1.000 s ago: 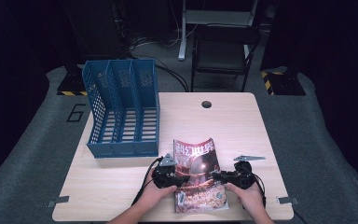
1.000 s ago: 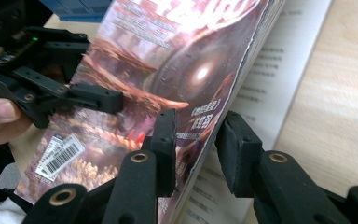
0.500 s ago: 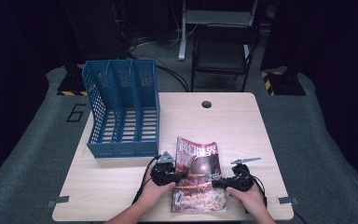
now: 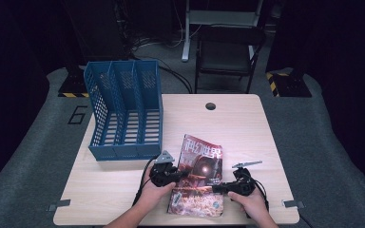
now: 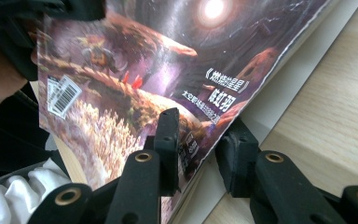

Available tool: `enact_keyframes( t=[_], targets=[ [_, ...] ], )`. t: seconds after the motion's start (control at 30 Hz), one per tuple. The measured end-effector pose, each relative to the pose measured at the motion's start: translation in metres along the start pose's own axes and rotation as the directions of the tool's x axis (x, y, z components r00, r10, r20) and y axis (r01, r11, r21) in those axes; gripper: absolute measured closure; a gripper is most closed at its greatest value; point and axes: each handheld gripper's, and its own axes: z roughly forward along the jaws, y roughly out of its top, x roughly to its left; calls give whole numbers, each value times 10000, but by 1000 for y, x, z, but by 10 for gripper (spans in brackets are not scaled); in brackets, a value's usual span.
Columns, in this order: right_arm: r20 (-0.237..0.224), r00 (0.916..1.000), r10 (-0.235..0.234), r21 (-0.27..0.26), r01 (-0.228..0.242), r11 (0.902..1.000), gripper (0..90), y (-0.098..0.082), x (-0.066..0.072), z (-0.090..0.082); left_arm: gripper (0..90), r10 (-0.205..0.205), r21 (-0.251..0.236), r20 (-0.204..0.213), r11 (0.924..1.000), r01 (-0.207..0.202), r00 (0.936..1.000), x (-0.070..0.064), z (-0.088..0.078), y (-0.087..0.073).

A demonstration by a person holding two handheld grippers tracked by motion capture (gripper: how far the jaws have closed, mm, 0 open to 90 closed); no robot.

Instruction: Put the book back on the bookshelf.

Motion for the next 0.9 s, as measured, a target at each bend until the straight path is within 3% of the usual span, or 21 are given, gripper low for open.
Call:
enact_keyframes(
  t=[0.13, 0.2, 0.37, 0.47, 0.63, 0.67, 0.77, 0.9],
  targets=[
    [157, 9970, -754, -416, 760, 9962, 754, 5, 7, -1, 781, 18, -507, -93, 9987, -22, 10000, -2, -11, 6],
    [203, 9951, -969, -609, 980, 9933, 771, 7, 11, -2, 790, 219, -646, -67, 9977, -222, 9997, -2, -19, 9],
    [651, 9816, -1796, -1067, 1858, 9768, 793, 14, 24, -4, 808, 272, -1080, -20, 9938, -273, 9996, -6, -33, 12],
    [764, 9788, -1898, -1196, 1980, 9729, 806, 16, 28, -4, 814, 297, -1152, -91, 9929, -305, 9995, -6, -39, 12],
    [1093, 9655, -2362, -1524, 2511, 9559, 834, 24, 33, -1, 811, 78, -1203, -283, 9927, -111, 9996, -3, -48, 8],
    [1157, 9664, -2293, -1501, 2452, 9578, 836, 25, 35, -1, 811, -28, -1235, -252, 9923, -3, 9997, -4, -50, 8],
    [1376, 9532, -2693, -1627, 2900, 9431, 844, 28, 38, 1, 810, 112, -1252, -284, 9920, -146, 9995, -4, -55, 7],
    [1578, 9451, -2862, -1803, 3125, 9326, 851, 32, 43, 3, 810, 494, -1251, -537, 9906, -558, 9973, -7, -62, 7]
  ],
)
